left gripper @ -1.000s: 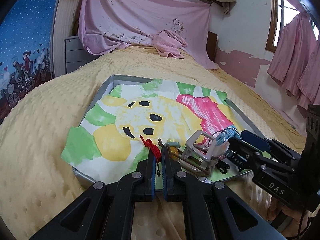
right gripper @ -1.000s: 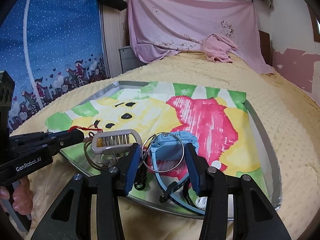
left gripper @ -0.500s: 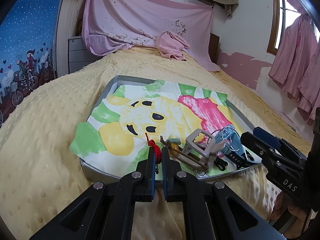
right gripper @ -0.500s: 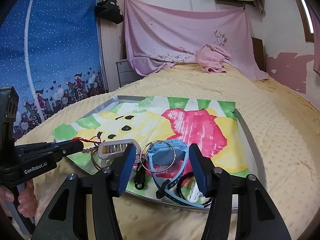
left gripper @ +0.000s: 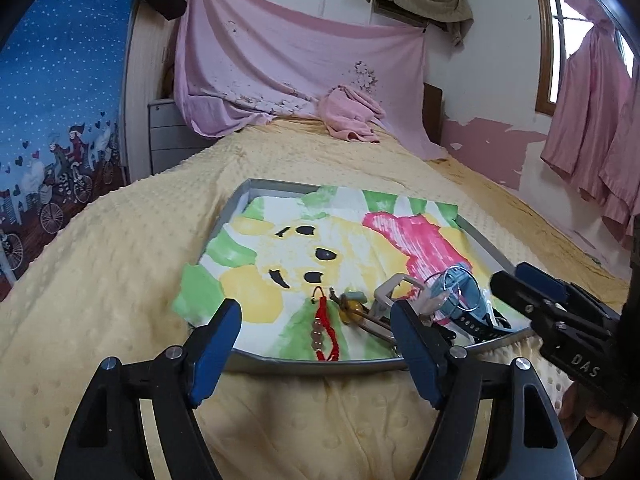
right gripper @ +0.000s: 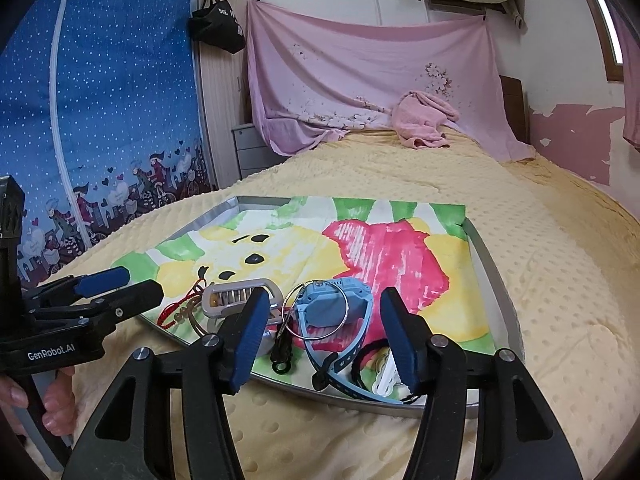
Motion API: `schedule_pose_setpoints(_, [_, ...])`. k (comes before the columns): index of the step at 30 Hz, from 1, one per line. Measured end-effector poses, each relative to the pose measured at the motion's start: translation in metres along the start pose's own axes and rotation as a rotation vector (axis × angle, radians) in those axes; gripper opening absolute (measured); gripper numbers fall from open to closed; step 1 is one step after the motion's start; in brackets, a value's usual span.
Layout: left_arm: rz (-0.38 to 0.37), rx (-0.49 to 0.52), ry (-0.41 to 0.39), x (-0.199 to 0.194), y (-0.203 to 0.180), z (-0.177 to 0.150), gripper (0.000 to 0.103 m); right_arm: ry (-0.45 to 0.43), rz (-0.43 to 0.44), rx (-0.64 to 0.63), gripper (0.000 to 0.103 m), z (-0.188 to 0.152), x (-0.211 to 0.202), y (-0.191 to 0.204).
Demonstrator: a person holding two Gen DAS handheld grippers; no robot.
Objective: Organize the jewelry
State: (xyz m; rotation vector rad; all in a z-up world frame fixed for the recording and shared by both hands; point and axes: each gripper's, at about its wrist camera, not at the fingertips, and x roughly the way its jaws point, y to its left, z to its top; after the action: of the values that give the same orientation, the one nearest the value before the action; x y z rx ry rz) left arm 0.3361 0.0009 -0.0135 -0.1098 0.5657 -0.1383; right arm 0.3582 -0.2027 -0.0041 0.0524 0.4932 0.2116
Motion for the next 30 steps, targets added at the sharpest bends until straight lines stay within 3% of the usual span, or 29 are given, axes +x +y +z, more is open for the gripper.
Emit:
schedule_pose_setpoints(4, [0.009,-0.018,-0.03,-0.011,0.002,0.001,0.083,-0.038,-0.008,0.006,0.055,0.001,-0.012,0.0])
schedule_pose_setpoints(6, [0.01,-0.015,-0.052,-0.019,0.0,0.002,0.09,-0.063,-0.014,0.007,0.065,0.002,-0.021,0.0])
schedule_pose_setpoints(10, [0.011,-0.005,-0.104,-0.042,-0.005,0.003,0.097,-0.101,-0.023,0.016,0.07,0.006,-0.04,0.001])
schedule_pose_setpoints(12, [0.013,-0.006,-0.136,-0.056,-0.007,0.003,0.102,-0.124,-0.024,0.022,0.079,0.008,-0.052,0.002])
schedule_pose_setpoints(21, [0.0,-0.015,-0.237,-0.123,-0.01,0.0,0.103,-0.206,-0.023,0.019,0.094,0.012,-0.116,0.015])
schedule_pose_setpoints(30, [0.007,0.011,-0.296,-0.19,-0.019,-0.026,0.103,-0.254,-0.021,0.015,0.095,-0.002,-0.185,0.03])
